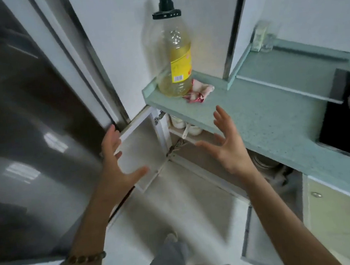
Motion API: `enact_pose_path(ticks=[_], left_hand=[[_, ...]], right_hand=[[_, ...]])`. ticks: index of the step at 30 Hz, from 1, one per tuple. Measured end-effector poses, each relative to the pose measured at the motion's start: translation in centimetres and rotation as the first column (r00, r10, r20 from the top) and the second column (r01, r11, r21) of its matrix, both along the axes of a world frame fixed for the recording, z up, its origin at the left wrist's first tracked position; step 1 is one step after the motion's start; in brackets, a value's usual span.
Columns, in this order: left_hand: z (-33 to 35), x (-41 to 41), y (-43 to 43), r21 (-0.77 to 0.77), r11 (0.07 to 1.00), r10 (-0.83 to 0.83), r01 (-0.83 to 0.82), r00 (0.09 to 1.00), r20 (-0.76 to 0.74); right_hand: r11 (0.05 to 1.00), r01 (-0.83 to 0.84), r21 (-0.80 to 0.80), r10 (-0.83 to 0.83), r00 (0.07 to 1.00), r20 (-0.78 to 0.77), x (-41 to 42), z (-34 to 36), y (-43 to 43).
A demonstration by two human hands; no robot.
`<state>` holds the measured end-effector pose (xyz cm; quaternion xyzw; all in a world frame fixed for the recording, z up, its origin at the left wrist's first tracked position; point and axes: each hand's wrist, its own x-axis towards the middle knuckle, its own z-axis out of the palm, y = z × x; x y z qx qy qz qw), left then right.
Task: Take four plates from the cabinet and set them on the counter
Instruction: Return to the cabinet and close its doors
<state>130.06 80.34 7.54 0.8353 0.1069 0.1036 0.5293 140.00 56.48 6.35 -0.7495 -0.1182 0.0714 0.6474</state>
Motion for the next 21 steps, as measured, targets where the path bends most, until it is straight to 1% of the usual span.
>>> enact_pose_path(ticks=[4,8,15,21], left_hand=[[0.5,6.0,4.2,-0.021,0.985,-0.173,0.172,0.985,-0.005],[-0.3,9.7,5.9,-0.037,0.951,-0.305,0.306,0.952,0.019],[-3.7,11.2,6.5,-0.111,0.921,-0.371,0.373,0.928,0.044],[-5.7,8.5,6.1,-0.111,0.901,-0.418,0.420,0.908,0.042]], right_hand=[[0.979,0.202,0.001,-0.202,0.978,-0.043,1.3,0.5,2.3],[0.946,0.325,-0.021,-0.325,0.942,-0.078,0.9,0.5,2.7],[0.895,0.440,-0.079,-0.446,0.891,-0.085,-1.7,-0.4,2.7],[0.861,0.502,-0.081,-0.508,0.855,-0.102,-5.5,-2.1,2.1]])
